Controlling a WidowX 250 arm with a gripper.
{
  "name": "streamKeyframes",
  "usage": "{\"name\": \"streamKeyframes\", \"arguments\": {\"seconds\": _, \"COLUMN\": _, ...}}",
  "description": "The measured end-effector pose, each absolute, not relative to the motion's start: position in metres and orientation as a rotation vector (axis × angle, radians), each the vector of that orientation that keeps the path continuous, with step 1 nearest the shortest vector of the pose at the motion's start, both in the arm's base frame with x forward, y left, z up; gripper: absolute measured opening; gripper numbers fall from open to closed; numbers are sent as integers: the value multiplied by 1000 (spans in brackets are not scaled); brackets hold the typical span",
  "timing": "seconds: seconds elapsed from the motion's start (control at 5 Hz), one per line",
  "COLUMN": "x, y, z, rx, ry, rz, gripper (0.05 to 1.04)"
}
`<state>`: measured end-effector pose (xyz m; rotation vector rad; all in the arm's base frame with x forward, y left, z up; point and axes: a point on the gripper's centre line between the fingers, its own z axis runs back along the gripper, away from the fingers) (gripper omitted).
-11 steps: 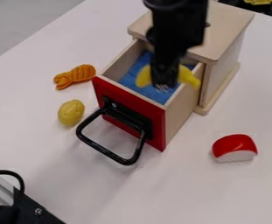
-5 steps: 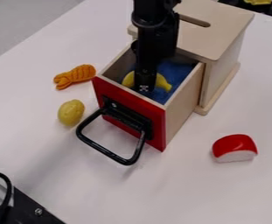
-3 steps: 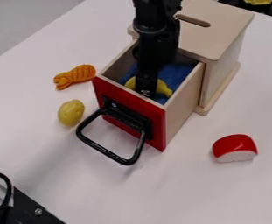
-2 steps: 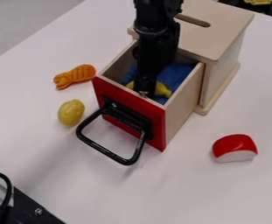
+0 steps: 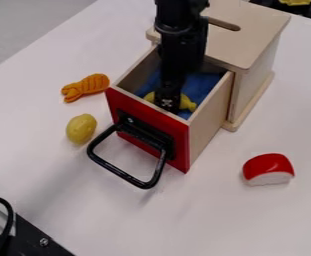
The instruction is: Put the banana in the drawer
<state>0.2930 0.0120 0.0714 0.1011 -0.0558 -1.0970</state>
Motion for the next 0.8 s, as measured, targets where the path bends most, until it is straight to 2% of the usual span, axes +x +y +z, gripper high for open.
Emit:
{"name": "streamKeyframes", "arguments": {"seconds": 0.2, "x": 292, "y": 12, "z": 91, "rx": 127, "ry": -100, "rz": -1106, "gripper": 997}}
{"name": "streamKeyframes", "arguments": {"seconds": 0.6, "x": 276, "y": 3, "z": 147, "rx": 233, "ry": -211, "rz": -1143, "gripper": 997}}
{"name": "streamKeyframes", "arguments": {"seconds": 0.8, "x": 276, "y": 3, "z": 149, "rx": 238, "ry": -215, "rz": -1147, "gripper": 997}}
